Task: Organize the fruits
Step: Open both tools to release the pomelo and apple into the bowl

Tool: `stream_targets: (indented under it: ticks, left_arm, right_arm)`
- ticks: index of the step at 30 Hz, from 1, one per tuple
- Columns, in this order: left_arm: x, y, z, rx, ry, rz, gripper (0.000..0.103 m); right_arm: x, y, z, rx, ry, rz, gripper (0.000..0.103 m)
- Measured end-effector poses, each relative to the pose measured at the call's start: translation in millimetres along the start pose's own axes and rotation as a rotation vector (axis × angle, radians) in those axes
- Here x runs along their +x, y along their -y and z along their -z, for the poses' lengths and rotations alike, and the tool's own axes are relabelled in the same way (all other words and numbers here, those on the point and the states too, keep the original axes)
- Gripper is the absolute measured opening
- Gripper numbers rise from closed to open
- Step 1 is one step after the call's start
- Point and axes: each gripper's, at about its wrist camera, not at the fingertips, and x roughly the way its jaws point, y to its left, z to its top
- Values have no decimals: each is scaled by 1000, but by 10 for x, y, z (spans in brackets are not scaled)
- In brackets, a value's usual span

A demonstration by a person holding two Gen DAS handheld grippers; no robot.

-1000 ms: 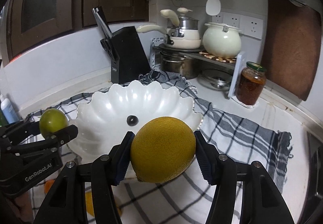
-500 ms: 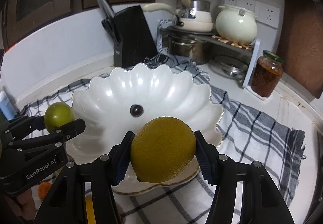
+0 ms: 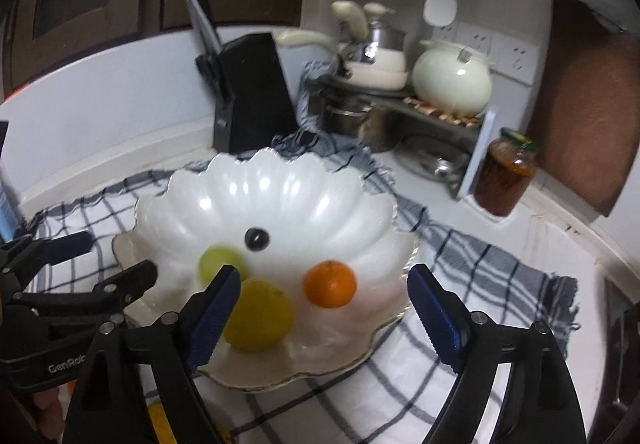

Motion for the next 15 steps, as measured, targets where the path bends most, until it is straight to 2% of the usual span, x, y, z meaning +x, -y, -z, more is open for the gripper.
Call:
stream_targets:
  ticks: [3,15]
  left_arm:
    - [-110,3,-3,-5,19,-27,95]
    - [-517,32,131,-25,39,-49,97]
  right_arm:
    - [-112,28,-10,13,26,9,86]
    - [-601,37,35,29,94,18,86]
